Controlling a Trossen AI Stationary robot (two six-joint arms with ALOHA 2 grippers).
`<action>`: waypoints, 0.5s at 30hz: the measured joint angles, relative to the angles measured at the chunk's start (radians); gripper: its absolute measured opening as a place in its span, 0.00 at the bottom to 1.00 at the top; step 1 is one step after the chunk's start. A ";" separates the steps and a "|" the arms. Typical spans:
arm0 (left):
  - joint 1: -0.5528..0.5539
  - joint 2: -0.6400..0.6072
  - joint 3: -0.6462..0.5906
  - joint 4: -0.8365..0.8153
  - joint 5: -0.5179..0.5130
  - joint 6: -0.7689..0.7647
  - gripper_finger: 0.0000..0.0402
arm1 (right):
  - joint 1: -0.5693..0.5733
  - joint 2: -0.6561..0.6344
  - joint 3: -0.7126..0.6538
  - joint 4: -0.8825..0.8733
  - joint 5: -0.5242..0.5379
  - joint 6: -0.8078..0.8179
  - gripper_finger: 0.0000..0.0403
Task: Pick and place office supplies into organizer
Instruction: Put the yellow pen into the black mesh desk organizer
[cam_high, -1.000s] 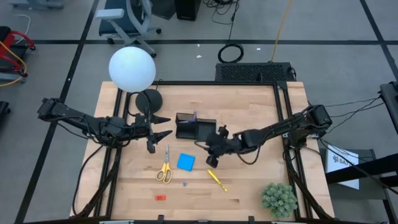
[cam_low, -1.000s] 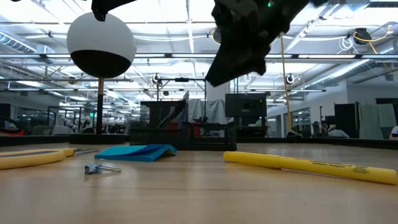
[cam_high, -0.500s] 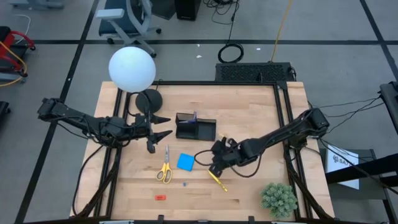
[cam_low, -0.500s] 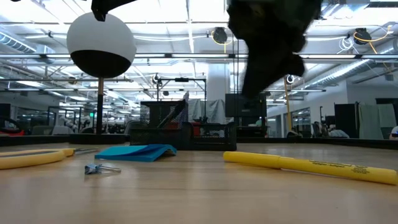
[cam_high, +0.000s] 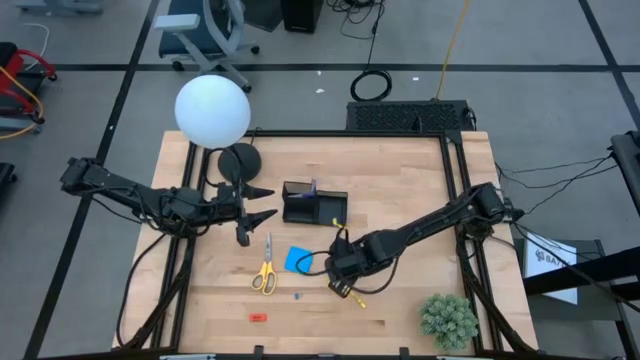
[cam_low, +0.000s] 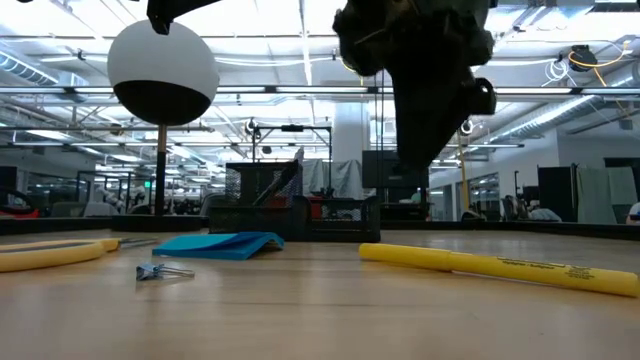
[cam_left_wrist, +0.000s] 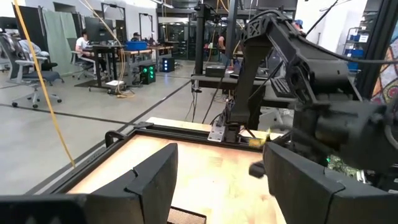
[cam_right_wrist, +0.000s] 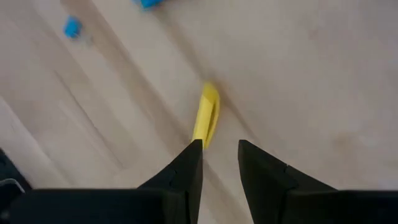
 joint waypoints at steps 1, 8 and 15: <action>0.000 0.000 0.000 0.001 0.000 0.000 0.61 | 0.000 0.015 0.010 -0.005 -0.021 0.000 0.23; 0.000 0.000 0.000 0.001 0.000 0.001 0.61 | 0.004 0.091 0.075 -0.039 -0.053 0.004 0.23; 0.000 0.000 0.000 0.000 0.000 0.000 0.61 | 0.003 0.121 0.086 -0.054 -0.061 0.028 0.23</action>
